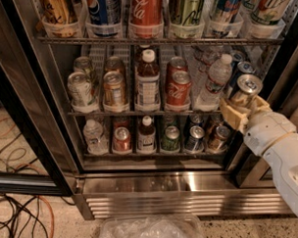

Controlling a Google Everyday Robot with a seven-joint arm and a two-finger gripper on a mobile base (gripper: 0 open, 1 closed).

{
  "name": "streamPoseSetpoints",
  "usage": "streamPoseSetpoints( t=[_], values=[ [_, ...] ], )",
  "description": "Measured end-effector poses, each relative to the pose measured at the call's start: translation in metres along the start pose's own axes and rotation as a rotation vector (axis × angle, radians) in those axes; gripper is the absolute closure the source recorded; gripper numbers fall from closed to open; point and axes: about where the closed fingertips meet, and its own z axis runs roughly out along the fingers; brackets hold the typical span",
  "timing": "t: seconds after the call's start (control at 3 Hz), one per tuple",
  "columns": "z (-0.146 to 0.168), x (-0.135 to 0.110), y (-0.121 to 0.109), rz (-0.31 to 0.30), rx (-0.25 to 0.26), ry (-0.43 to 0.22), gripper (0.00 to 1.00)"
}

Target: Pick redbull can from middle shelf of fridge

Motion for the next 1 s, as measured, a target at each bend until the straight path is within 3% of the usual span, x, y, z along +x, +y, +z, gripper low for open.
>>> streamPoseSetpoints(
  t=[0.33,1.0],
  values=[
    [-0.005,0.003,0.044,-0.064,-0.151,0.006,1.00],
    [-0.032,-0.005,0.146,-0.173,-0.497,-0.065,1.00]
  ],
)
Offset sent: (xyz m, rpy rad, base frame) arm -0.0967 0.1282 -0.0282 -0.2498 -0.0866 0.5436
